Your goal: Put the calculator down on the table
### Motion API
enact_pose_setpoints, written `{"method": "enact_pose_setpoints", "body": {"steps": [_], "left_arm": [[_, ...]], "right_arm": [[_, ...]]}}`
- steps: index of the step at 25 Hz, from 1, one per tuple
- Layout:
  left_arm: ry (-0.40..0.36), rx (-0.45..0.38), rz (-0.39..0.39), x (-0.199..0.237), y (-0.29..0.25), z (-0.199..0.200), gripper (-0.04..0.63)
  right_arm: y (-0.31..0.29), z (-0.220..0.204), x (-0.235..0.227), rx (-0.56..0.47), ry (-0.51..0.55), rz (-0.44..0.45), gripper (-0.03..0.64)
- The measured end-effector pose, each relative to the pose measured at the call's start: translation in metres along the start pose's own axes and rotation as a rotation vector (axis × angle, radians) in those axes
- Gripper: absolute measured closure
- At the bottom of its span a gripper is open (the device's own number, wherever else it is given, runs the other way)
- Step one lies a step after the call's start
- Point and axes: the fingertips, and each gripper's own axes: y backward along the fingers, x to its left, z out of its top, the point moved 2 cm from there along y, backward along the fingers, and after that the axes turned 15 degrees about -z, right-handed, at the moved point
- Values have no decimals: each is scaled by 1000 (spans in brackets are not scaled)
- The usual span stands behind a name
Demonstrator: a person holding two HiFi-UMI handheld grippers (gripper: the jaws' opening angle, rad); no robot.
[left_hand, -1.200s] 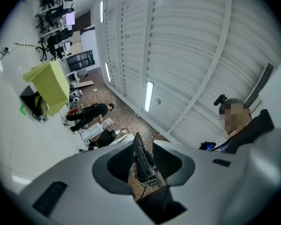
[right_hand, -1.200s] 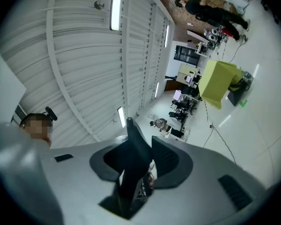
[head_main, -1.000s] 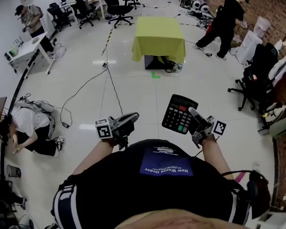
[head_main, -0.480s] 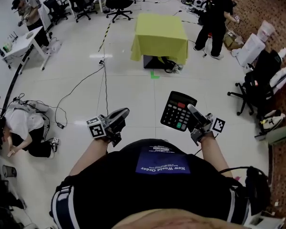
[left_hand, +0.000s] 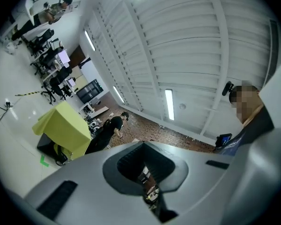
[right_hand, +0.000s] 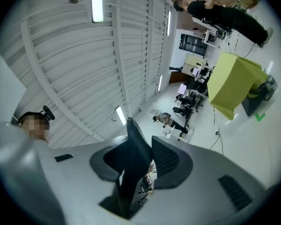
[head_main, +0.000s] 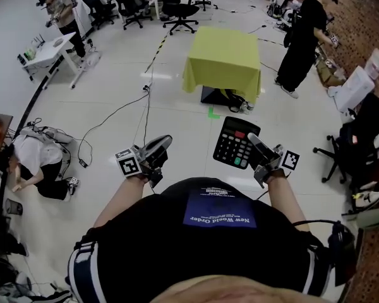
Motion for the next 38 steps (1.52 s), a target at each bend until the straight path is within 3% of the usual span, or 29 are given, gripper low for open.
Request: {"method": "enact_pose_setpoints", "body": {"steps": [4, 14, 26, 32, 38], "left_arm": [[11, 2, -17, 16, -43, -6, 589], [63, 43, -43, 84, -61, 12, 589], [83, 90, -167, 206, -24, 140, 589], [109, 79, -178, 258, -8, 175, 589], [128, 77, -155, 294, -23, 182, 589]], "right_arm": [[2, 34, -23, 9, -6, 6, 499], [-39, 63, -69, -26, -46, -13, 499], [-190, 101, -73, -143, -22, -69, 499], [-241, 119, -87, -159, -6, -102, 499], [-265, 152, -113, -138, -29, -104, 499]]}}
